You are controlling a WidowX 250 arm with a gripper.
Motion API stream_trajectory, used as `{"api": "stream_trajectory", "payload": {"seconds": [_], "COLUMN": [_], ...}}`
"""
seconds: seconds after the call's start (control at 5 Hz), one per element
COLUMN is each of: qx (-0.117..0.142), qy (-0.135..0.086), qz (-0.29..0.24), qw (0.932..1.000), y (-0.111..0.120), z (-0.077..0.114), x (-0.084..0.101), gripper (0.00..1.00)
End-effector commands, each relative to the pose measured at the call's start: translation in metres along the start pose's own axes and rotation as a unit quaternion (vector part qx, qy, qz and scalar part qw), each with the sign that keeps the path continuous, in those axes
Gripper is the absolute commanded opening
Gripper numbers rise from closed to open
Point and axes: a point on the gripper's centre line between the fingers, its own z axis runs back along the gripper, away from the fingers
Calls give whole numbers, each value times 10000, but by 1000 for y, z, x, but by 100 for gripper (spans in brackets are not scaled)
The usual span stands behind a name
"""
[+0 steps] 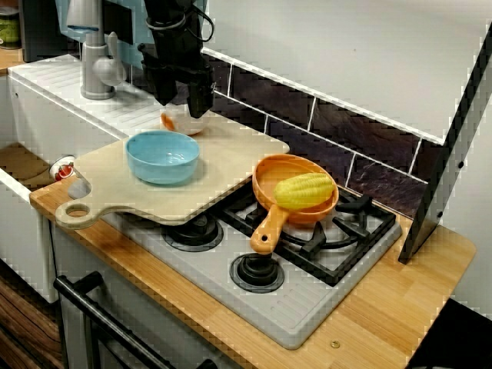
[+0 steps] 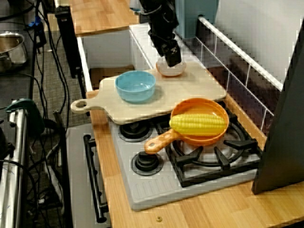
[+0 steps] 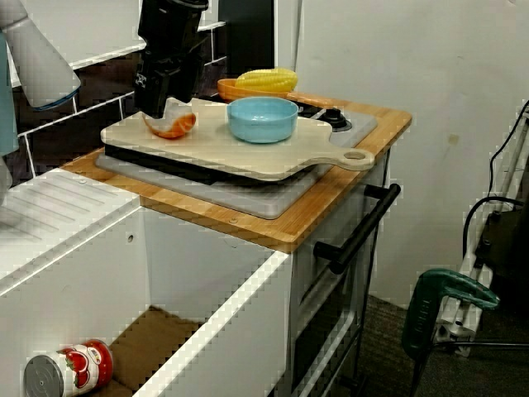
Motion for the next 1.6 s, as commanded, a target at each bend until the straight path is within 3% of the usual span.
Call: {"api": "stream_trajectory", "payload": {"seconds": [0.0,0.6,0.8,1.2,1.4], "qx": [67,125,124,54,-127], "qy": [-150,-135,-133,-102,-107], "qz": [-13,-43,-9,30,7], "qw": [9999,9998,9998,9999,9999], "y": [2,0,1,6,6], "z": [4,-3,-3,1,13], "x": [6,-4,-4,-2,0], "gripper": [100,100,0,0,0]}}
